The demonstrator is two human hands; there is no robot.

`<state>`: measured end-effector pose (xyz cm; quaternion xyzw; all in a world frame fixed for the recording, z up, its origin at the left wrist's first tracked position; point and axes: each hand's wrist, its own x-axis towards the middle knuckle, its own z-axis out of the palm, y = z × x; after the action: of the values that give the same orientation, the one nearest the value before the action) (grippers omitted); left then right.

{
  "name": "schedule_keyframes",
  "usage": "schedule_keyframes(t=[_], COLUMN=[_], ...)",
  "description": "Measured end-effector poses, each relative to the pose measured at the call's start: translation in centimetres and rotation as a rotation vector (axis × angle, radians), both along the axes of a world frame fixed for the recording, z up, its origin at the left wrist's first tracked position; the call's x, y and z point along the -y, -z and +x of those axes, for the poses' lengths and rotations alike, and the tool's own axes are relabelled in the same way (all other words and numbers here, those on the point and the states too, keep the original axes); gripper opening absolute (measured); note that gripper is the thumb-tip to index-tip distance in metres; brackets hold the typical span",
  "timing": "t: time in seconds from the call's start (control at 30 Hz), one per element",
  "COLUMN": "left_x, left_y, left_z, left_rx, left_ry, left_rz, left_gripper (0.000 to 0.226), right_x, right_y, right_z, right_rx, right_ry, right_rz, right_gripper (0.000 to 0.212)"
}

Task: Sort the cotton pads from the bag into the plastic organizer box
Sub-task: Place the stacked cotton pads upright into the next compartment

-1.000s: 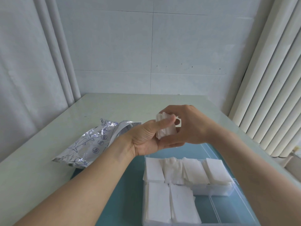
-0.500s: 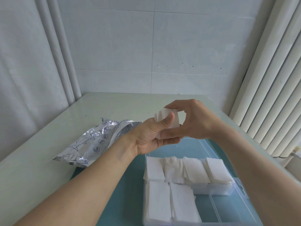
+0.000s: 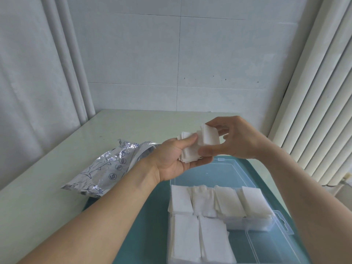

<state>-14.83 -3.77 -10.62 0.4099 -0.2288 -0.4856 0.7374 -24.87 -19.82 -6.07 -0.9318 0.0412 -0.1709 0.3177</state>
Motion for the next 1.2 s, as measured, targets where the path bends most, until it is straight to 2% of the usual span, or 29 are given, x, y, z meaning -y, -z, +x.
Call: schedule_keyframes(t=[0.2,0.37,0.57,0.7,0.83,0.97,1.1,1.2], left_x=[0.5,0.7,0.4,0.4,0.4,0.2,-0.3,-0.3], left_y=[0.5,0.2,-0.7,-0.7,-0.6,-0.5,-0.9,-0.9], left_z=[0.2,-0.4,-0.5,-0.7,-0.5,-0.1,-0.4,-0.5], left_rx=[0.118,0.145,-0.017,0.038,-0.049,-0.074,-0.12,-0.12], left_ry=[-0.138,-0.17,-0.082,-0.075,-0.092,-0.099,0.086,0.175], left_rz=[0.031,0.07,0.054,0.081,0.073,0.087,0.068,0.032], left_gripper=[0.026,0.016,0.036,0.036,0.039,0.038,0.059,0.072], right_x=[0.4,-0.7,-1.3,-1.5,-1.5,-1.3,-2.0,-2.7], right_y=[0.0,0.2,0.6,0.4,0.0,-0.8,-0.5,0.1], right_z=[-0.1,0.1,0.5,0.5,0.1,-0.4,-0.2,0.1], right_rx=[0.034,0.015,0.012,-0.005,0.042,0.119,0.067,-0.002], right_ry=[0.031,0.061,0.092,0.081,0.072,0.061,0.006,-0.04], right_rz=[-0.003,-0.156,-0.188,-0.239,-0.248,-0.202,-0.192,-0.139], right_gripper=[0.049,0.053,0.058,0.066,0.055,0.061,0.075,0.075])
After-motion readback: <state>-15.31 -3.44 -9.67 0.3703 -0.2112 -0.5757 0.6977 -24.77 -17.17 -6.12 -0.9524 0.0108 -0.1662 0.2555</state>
